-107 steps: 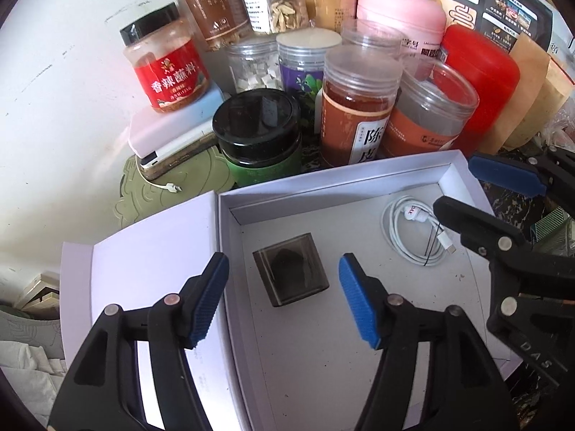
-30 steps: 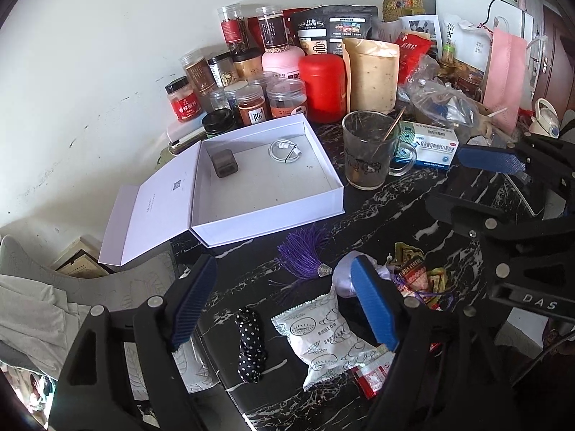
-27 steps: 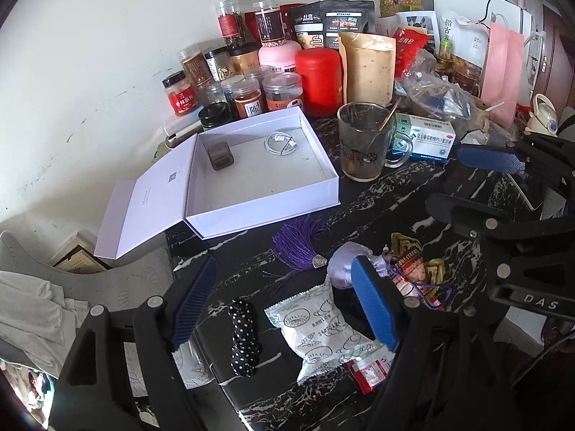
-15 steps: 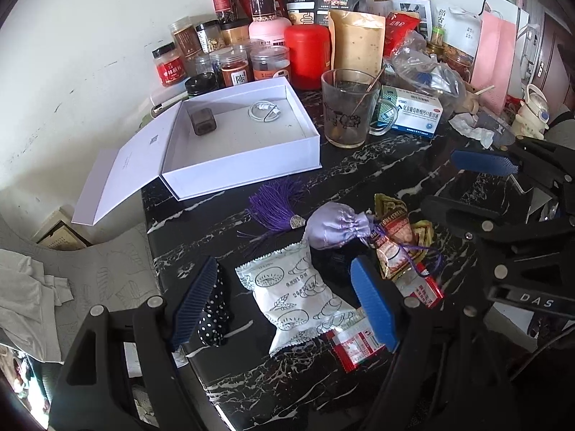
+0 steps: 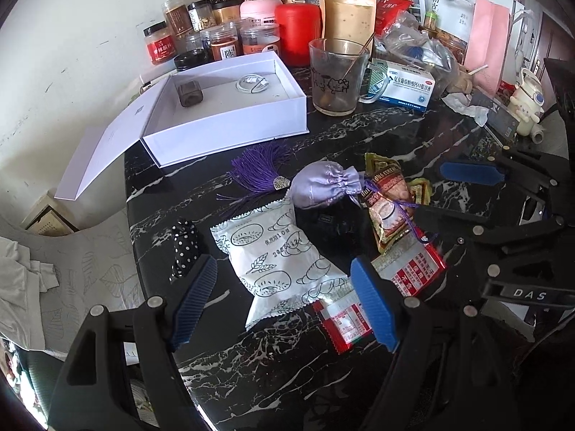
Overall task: Organize objects
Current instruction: 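Grasp the white printed packet with the left gripper while the right gripper grasps the cereal snack bag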
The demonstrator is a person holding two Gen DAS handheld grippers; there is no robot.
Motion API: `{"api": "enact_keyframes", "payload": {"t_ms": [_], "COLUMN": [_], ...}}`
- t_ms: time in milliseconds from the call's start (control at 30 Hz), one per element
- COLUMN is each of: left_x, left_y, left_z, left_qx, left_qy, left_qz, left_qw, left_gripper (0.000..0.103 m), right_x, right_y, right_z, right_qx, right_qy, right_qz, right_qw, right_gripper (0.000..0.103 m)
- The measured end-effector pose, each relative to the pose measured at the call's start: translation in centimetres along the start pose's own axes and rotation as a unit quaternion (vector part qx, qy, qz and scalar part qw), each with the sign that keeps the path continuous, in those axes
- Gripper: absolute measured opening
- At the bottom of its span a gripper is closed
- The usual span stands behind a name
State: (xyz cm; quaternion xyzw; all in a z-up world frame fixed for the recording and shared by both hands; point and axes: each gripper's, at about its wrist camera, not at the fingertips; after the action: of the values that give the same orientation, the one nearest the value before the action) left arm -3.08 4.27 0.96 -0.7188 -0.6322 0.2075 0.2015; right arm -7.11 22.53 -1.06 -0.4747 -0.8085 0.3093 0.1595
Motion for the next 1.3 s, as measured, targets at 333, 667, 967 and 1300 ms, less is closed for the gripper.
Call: {"api": "enact_keyframes", "payload": {"t_ms": [333,667,967,1300], "left_x": [0.0,-1.1,-1.7,-2.1], "left_y": [0.4,-0.9,-1.6,-1.4], "left_z": [2.8,5.5,7.4,9.1], "left_qx": [-0.014,-0.025,-0.037,-0.04], "left_qy": [0.02,0.021,0.015,0.007], "left_qz": [-0.01,-0.028,-0.04,-0.047], "left_qw": [0.9997,0.9991,0.9984,0.9981], "left_gripper": [0.076,0.076,0.076,0.079], "right_x": [1.6,4.9,4.7,4.4], "right_y": [0.8,0.0,-0.5,-0.1], "right_z": [1.6,2.9,4.7,7.1], "right_qx": [0.009,0.008,-0.006,-0.032], "right_qy": [-0.012,0.018,-0.022,-0.052], "right_qz": [0.018,0.057,0.055,0.072], "right_qw": [1.0,0.998,0.998,0.996], "right_gripper": [0.058,0.058,0.058,0.058]}}
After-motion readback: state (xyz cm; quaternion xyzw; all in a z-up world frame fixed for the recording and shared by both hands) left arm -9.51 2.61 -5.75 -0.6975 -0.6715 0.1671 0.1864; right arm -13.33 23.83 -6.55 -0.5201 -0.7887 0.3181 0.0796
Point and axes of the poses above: each gripper's, at about its wrist camera, not at the fingertips, and z roughly the way its jaws point, x to its right, y to its underside
